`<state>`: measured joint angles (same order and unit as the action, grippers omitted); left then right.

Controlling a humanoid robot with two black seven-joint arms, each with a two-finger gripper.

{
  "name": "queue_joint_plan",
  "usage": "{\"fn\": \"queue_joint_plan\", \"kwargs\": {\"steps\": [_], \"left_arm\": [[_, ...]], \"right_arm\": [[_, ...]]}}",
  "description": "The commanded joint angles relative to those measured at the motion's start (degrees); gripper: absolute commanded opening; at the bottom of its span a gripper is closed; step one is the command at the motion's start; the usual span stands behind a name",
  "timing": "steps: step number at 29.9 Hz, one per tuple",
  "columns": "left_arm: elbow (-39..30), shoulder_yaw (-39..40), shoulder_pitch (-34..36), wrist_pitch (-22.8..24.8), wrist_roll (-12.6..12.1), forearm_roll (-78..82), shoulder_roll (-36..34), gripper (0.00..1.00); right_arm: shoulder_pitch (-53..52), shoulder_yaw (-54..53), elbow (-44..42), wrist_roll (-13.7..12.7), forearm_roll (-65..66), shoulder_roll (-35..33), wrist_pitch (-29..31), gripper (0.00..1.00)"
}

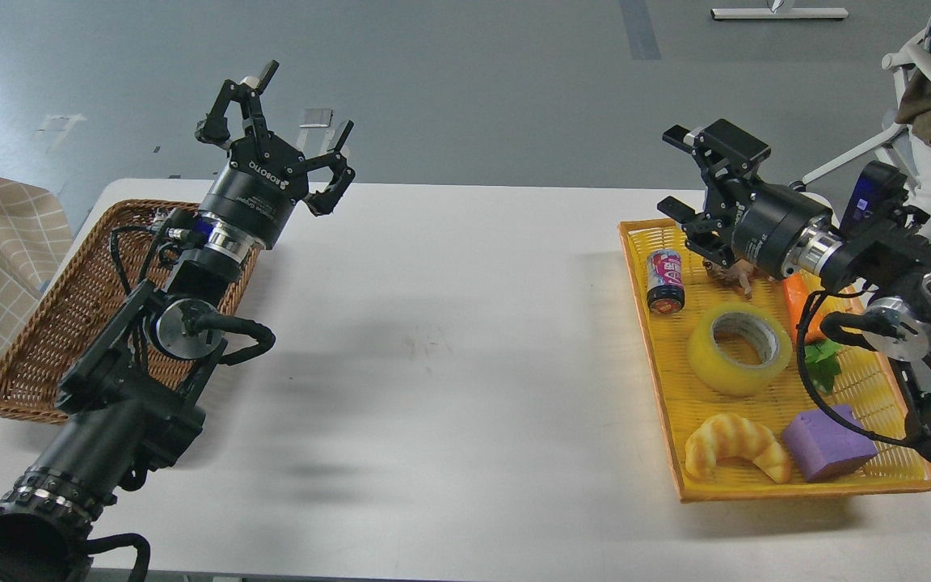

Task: Place and transfer tape with both arms
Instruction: 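Lower the right gripper into the yellow tray toward the tape roll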

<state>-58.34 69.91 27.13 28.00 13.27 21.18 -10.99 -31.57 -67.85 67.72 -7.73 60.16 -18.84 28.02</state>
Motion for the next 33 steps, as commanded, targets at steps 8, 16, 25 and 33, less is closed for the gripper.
{"fn": "queue_joint_plan", "kwargs": {"steps": [8,16,25,33], "left_arm": [[-0.5,0.0,0.0,0.0,0.0,0.0,-0.2,0.98],[-0.6,0.1,0.1,0.0,0.1,0.0,-0.3,0.98],[-0.6,0.0,0.1,0.0,0.2,0.0,-0.3,0.98],[-0.6,0.0,0.1,0.0,0.2,0.0,-0.3,0.98]], "right_arm": [[0.5,3.3,3.5,-0.3,28.6,-6.2,0.0,1.00],[2.8,5.4,12.1,-3.0,34.0,-18.2,0.0,1.00],[9.0,8.7,16.0,-3.3,36.5,-23.3,0.0,1.00],[13.5,8.8,15.8,-3.3,48.0,-22.6,0.0,0.98]]}}
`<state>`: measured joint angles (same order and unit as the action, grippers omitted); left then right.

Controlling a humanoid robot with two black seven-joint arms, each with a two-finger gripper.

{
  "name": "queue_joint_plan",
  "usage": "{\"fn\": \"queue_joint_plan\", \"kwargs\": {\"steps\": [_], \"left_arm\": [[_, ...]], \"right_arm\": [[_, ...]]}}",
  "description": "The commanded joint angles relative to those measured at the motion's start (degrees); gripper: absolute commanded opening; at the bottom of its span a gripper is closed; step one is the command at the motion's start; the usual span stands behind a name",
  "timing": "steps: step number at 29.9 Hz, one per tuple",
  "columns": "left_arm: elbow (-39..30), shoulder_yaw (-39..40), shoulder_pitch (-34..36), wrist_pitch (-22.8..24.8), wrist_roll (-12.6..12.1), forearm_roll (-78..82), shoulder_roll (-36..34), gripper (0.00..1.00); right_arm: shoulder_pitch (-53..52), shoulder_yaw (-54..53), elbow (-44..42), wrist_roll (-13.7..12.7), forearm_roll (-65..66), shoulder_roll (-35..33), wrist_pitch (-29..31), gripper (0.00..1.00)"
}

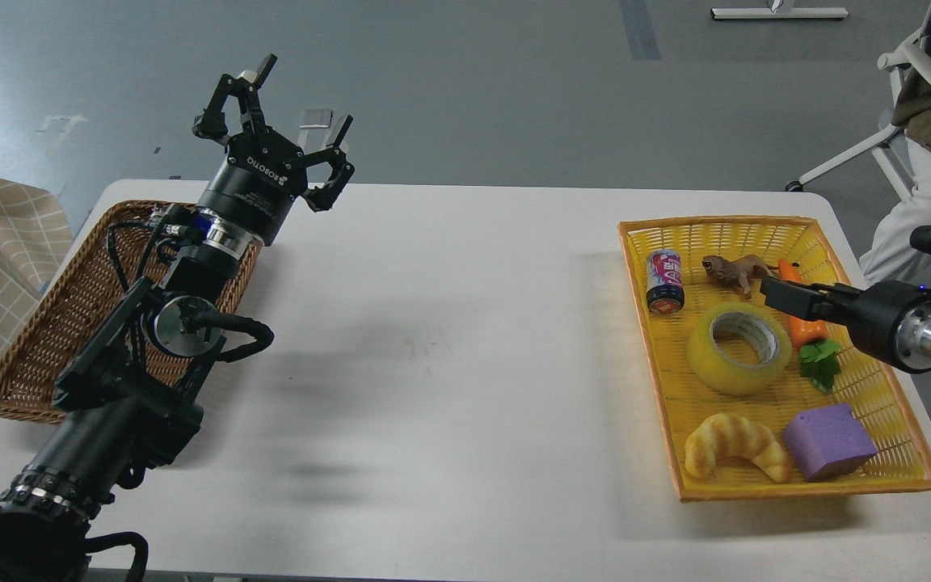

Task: Place and transfer tape with both arms
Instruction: 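Lower the right gripper into the yellow tray toward the tape roll, then grasp the tape roll with the right gripper and lift it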

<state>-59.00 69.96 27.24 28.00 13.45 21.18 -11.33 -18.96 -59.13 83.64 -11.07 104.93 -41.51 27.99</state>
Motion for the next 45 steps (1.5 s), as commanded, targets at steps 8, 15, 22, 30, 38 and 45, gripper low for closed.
{"fn": "queue_joint_plan", "kwargs": {"steps": [8,15,22,30,38,45], "left_arm": [[-0.1,0.0,-0.1,0.0,0.0,0.1,0.0,0.98],[-0.1,0.0,-0.2,0.0,0.1,0.0,-0.3,0.98],[-0.1,0.0,-0.2,0.0,0.1,0.0,-0.3,0.98],[-0.1,-0.1,-0.2,0.0,0.1,0.0,-0.3,0.98],[-0.1,-0.1,-0.2,0.0,0.1,0.0,-0.3,0.98],[-0.1,-0.1,-0.2,0.0,0.1,0.0,-0.2,0.98]], "right_arm": [[1.4,3.4,-0.7,0.0,8.0,1.5,0.0,0.95],[1.0,3.5,-3.4,0.1,8.0,3.4,0.0,0.83],[0.6,3.4,-5.1,0.0,8.0,4.9,0.0,0.73],[0.3,3.6,-6.6,0.1,8.0,5.6,0.0,0.48],[-0.8,3.8,-8.7,0.1,7.8,7.0,0.0,0.30],[-0.9,3.8,-9.4,0.1,7.7,7.6,0.0,0.09]]}}
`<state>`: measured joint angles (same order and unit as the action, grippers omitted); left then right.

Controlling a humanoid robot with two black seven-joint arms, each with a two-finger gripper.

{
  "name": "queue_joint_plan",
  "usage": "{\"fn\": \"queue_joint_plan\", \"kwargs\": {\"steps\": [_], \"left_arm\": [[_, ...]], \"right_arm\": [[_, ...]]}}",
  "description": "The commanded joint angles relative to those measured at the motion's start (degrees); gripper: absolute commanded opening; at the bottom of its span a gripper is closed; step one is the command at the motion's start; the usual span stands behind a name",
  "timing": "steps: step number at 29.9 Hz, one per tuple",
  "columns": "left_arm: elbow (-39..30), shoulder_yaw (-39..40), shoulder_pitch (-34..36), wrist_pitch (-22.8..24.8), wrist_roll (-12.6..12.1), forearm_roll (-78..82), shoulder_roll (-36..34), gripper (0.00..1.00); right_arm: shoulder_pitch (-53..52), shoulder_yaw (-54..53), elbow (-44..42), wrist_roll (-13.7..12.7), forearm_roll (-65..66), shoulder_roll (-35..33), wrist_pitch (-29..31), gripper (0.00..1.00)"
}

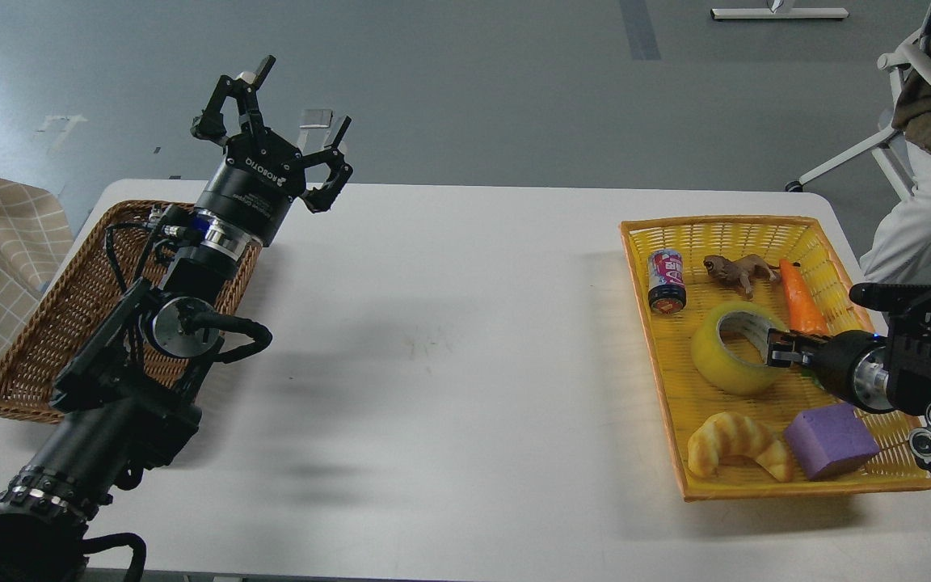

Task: Place and transfer tape with both arms
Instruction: 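Grasp the tape roll with the right gripper and lift it, then carry the tape roll out of the tray and set it on the table center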

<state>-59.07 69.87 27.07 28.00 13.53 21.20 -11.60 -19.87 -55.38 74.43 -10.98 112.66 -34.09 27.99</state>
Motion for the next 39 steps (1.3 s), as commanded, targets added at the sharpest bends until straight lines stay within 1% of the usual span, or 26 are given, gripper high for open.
{"fn": "queue_joint_plan", "kwargs": {"steps": [1,2,10,13,17,20,24,30,33,39], "left_arm": [[0.0,0.0,0.0,0.0,0.0,0.0,0.1,0.98],[0.0,0.0,0.0,0.0,0.0,0.0,0.1,0.98],[0.1,-0.1,-0.1,0.0,-0.1,0.0,0.1,0.98],[0.2,-0.4,-0.1,0.0,0.0,0.0,0.1,0.98],[0.4,-0.4,-0.1,0.0,0.0,0.0,0.1,0.98],[0.4,-0.4,-0.1,0.0,0.0,0.0,0.2,0.98],[0.4,-0.4,0.0,0.0,0.0,0.0,0.3,0.98],[0.4,-0.4,0.1,0.0,0.0,0.0,0.2,0.98],[0.4,-0.4,0.1,0.0,0.0,0.0,0.2,0.98],[0.3,-0.4,0.4,0.0,0.0,0.1,0.4,0.98]], "right_arm": [[0.0,0.0,-0.2,0.0,-0.1,0.2,0.0,0.03],[0.0,0.0,-0.1,0.0,-0.1,0.1,0.0,0.00],[-2.4,-0.3,1.7,0.1,-0.6,-0.4,0.0,0.00],[-2.5,-0.9,4.6,0.1,-0.7,-1.0,0.0,0.00],[-2.5,-1.6,11.2,0.1,-1.3,-4.8,0.0,0.00],[-2.5,-3.1,14.2,0.1,-3.1,-6.7,0.0,0.00],[-4.7,-3.7,16.1,0.1,-3.8,-7.2,0.0,0.00],[-10.0,-3.1,15.7,0.1,-4.8,-6.3,0.0,0.00],[-12.5,-1.5,15.4,0.1,-5.3,-3.4,0.0,0.00],[-18.8,7.0,13.6,0.1,-5.2,1.0,0.0,0.00]]}}
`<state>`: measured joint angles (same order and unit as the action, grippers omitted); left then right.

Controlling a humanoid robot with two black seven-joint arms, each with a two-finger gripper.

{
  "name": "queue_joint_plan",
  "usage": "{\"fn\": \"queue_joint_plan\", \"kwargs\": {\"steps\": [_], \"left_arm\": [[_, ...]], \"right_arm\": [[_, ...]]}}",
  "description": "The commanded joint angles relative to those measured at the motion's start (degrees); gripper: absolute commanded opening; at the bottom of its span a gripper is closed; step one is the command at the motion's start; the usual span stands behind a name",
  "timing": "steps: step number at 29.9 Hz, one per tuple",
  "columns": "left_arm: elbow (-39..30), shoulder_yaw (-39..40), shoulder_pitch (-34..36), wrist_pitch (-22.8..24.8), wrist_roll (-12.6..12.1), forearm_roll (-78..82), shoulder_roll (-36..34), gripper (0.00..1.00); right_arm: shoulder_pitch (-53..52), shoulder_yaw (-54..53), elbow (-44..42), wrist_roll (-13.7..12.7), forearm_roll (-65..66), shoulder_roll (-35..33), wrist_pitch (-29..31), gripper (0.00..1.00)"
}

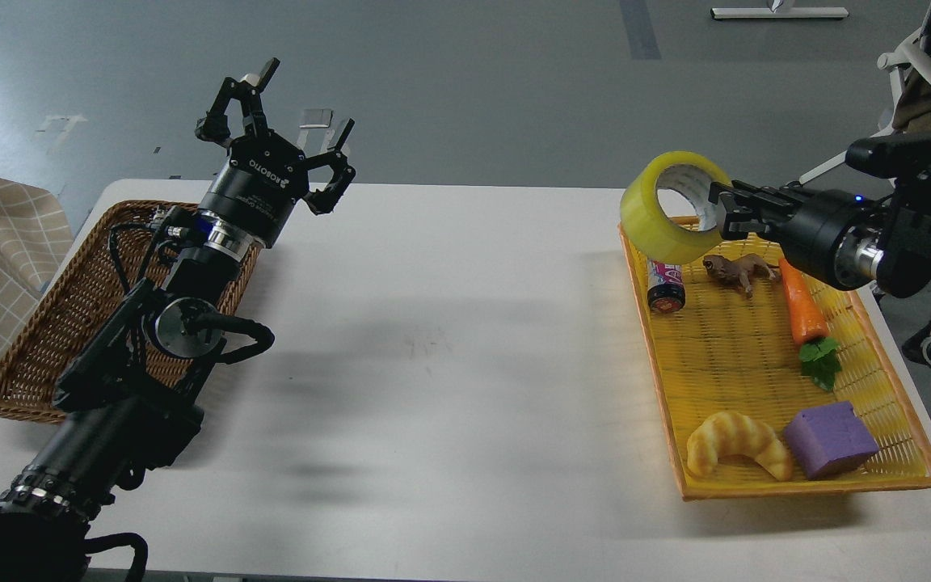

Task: Place and transfer tape with both arms
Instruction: 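Carry the tape roll out of the tray and set it on the table center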

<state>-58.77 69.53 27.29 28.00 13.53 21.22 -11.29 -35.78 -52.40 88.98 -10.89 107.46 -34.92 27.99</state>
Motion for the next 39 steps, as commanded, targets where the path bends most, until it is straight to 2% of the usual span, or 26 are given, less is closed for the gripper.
{"fn": "queue_joint_plan", "kwargs": {"steps": [1,12,23,39], "left_arm": [[0.0,0.0,0.3,0.0,0.0,0.0,0.0,0.98],[-0.5,0.0,0.2,0.0,0.0,0.1,0.5,0.98],[-0.6,0.0,0.3,0.0,0.0,0.1,0.6,0.98],[-0.7,0.1,0.3,0.0,0.0,0.1,0.8,0.98]], "right_arm": [[-4.0,5.7,-1.8,0.0,0.0,3.1,0.0,0.00],[-10.2,17.3,-9.5,-0.2,0.6,14.9,0.0,0.00],[-12.4,23.5,-17.7,-0.2,0.7,25.1,0.0,0.00],[-12.5,28.4,-23.7,-0.3,1.0,31.7,0.0,0.00]]}}
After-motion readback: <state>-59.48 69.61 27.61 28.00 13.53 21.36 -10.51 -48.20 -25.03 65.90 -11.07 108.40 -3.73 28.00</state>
